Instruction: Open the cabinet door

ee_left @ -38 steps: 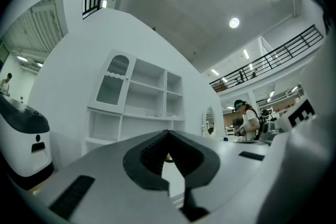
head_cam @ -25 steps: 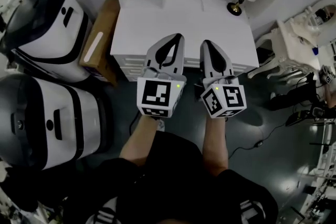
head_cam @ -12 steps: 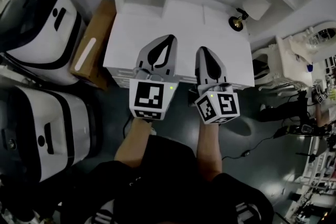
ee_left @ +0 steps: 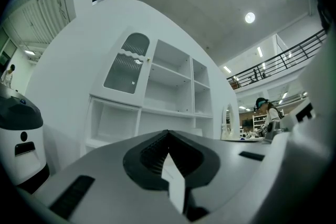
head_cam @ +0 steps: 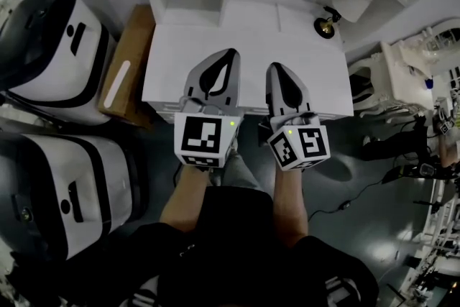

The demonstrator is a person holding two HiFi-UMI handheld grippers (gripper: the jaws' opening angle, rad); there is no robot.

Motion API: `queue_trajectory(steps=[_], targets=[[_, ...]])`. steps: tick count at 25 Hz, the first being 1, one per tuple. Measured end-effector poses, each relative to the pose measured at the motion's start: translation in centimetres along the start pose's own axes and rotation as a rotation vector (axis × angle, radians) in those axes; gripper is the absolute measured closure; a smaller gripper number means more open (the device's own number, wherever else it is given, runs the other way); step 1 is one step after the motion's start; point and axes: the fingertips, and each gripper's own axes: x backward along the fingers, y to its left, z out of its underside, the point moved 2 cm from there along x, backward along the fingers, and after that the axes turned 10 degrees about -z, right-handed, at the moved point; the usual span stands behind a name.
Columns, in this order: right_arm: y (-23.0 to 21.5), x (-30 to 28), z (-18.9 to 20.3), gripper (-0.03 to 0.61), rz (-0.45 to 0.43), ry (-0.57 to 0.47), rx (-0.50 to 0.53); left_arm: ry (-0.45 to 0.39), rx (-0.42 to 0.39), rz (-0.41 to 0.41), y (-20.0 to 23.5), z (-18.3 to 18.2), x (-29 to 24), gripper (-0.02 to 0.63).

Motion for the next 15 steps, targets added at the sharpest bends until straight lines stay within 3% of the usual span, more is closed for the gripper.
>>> queue_trajectory(steps=[15], targets=[[0.1, -8.5, -0.4, 0.560, -0.229, -0.072, -0.074, -0.016, -0.077, -0.165, 4.3, -1.5, -3.2, 0.603]])
